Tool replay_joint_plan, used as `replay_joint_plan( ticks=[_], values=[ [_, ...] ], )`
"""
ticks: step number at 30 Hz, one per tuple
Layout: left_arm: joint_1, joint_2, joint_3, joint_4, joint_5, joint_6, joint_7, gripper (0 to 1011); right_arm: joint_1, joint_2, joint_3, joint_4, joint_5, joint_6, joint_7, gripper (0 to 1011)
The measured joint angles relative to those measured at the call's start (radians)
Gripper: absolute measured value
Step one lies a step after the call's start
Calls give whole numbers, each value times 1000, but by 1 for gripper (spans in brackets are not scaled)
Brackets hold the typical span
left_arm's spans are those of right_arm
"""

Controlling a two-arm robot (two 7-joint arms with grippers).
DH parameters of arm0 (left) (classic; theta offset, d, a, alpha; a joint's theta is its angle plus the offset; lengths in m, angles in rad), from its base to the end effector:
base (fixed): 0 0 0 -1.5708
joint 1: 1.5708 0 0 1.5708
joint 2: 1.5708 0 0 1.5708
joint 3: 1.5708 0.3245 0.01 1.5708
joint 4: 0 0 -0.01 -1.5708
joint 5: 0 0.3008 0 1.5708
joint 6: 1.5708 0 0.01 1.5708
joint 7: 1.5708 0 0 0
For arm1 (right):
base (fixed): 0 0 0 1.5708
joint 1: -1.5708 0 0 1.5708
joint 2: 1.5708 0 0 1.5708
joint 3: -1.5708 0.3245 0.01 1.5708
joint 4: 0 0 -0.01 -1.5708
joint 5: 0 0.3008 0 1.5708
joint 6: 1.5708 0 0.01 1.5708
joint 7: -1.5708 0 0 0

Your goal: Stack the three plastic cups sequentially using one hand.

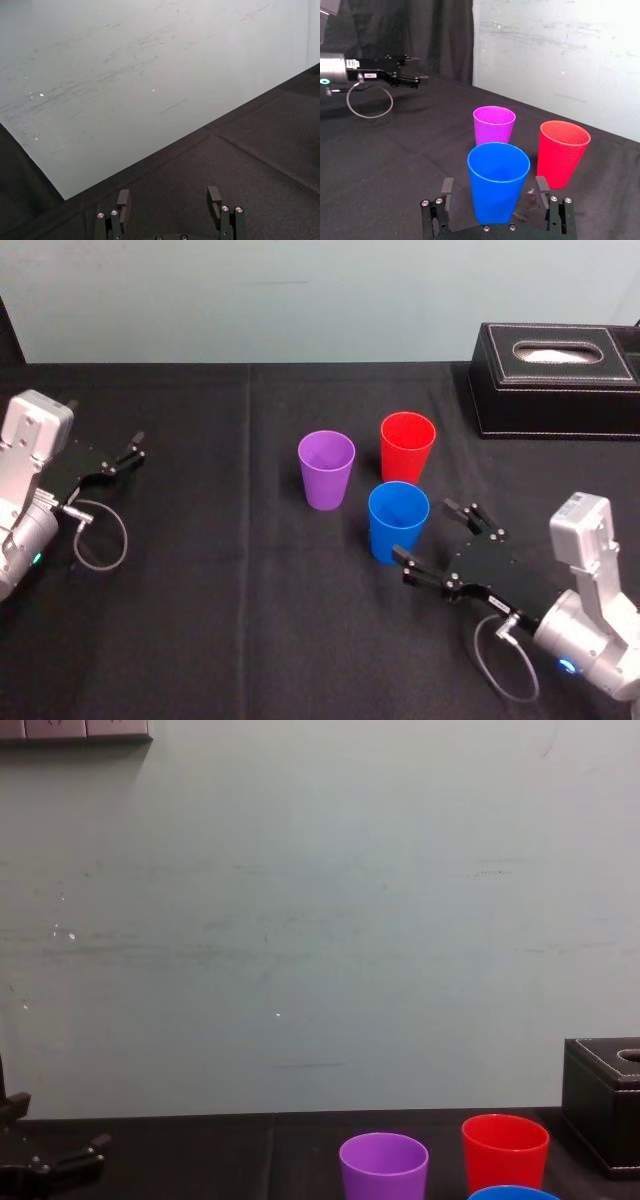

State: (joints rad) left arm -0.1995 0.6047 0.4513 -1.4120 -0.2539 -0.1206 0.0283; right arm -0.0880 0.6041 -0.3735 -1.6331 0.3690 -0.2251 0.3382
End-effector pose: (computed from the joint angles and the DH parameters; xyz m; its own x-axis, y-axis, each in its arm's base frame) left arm 0.3561 0.1044 -0.3285 0.2922 0.8803 0.3738 -0.9553 0.2873 0.0702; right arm 0.2690 -0.0822 -0.3486 0.6624 -0.7350 0.1452 0.7478 0.6603 -0.0689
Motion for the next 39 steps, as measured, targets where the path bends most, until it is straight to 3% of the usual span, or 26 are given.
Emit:
replay_joint_plan(
  ticks=[23,39],
  values=[
    [0,0,0,0,0,0,0,1005,79,-120,-7,67,-66,95,-7,1004],
    [0,0,0,0,0,0,0,1005,78,-170,19,89,-114,79,-6,1004]
  ],
)
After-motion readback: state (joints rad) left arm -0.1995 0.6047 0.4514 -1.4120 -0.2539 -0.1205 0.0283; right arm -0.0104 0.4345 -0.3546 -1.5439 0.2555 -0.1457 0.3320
